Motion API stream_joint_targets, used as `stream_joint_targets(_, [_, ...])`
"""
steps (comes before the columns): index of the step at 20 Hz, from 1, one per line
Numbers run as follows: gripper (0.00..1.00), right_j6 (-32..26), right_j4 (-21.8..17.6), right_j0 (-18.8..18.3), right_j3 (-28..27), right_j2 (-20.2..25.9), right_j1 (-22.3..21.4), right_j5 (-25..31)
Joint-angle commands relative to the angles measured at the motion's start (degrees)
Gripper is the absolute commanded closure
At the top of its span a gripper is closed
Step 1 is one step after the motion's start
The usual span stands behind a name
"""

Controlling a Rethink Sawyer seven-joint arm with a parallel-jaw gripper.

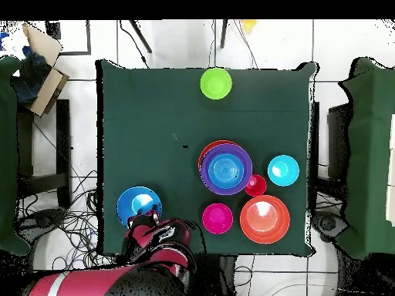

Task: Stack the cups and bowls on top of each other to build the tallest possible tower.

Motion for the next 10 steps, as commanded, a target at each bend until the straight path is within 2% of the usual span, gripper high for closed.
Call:
stream_joint_targets(1, [0.00, 4.7, 2.7, 0.8, -10.0, -1.0, 5.6, -2.5])
stream_joint_targets(4, [0.00, 5.2, 3.0, 1.2, -9.9, -1.6, 5.5, -2.6])
stream_joint_targets(6, [0.00, 5.6, 2.7, 1.1, -8.4, -1.2, 3.4, -1.2])
stream_joint_targets(10, [0.00, 6.9, 3.5, 1.9, -2.8, -1.2, -4.7, 4.1])
